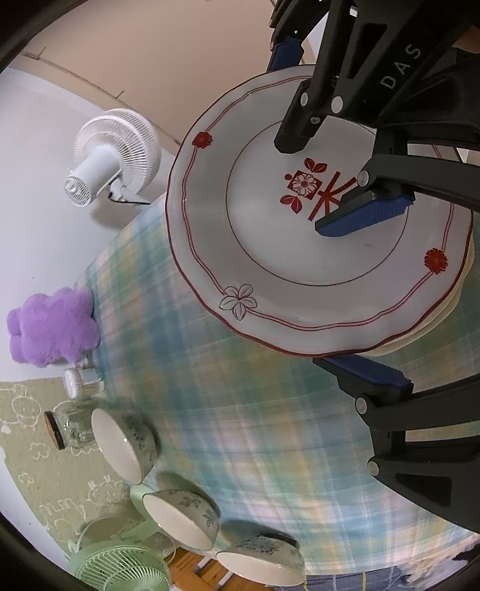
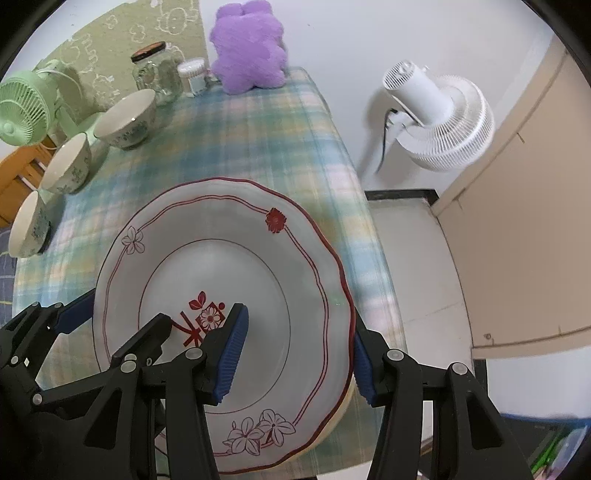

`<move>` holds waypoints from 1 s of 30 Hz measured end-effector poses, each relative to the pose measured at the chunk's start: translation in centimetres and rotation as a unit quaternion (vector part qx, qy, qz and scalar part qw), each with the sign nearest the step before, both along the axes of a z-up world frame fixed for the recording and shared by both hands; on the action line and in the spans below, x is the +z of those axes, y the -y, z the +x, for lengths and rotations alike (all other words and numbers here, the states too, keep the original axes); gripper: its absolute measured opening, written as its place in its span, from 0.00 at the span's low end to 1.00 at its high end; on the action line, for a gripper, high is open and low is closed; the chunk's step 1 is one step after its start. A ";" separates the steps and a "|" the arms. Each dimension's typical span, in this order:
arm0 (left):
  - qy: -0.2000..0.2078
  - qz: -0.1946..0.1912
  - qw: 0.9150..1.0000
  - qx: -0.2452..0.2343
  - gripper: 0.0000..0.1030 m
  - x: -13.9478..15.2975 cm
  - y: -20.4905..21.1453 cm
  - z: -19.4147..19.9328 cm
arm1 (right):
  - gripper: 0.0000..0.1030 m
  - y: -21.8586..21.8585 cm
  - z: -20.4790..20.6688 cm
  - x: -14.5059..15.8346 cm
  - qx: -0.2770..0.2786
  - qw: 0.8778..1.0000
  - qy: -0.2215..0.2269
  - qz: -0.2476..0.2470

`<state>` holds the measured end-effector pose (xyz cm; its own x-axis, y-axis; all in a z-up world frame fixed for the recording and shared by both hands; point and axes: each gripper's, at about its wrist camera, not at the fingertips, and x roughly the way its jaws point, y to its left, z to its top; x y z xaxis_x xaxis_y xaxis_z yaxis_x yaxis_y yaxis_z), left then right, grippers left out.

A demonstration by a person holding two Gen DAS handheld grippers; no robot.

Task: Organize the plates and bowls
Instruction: 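Lift the red-patterned plate with both grippers and carry it over the yellow-flower plates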

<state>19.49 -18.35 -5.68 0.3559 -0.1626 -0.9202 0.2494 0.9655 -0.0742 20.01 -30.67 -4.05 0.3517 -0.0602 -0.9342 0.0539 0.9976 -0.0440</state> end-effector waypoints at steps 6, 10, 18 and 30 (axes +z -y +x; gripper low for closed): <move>-0.018 0.003 1.000 -0.001 0.62 -1.4 0.7 -0.9 | 0.53 0.8 -1.2 -1.4 -0.001 1.000 -0.014 0.005; -0.032 0.004 0.999 -0.002 0.62 -2.4 1.3 -1.2 | 0.53 1.3 -1.6 -2.5 0.000 1.000 -0.025 0.006; -0.036 0.020 0.999 0.002 0.61 -3.0 2.6 -2.0 | 0.53 2.6 -2.1 -3.7 0.000 0.999 -0.044 0.008; -0.020 0.055 0.998 0.024 0.61 -3.4 3.7 -2.0 | 0.53 3.5 -1.7 -5.0 -0.003 0.998 -0.060 0.026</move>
<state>17.47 -22.10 -9.12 0.3233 -0.0439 -0.9453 0.2022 0.9791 0.0236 18.30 -34.20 -9.05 0.2374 -0.0122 -0.9713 0.0567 0.9984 0.0013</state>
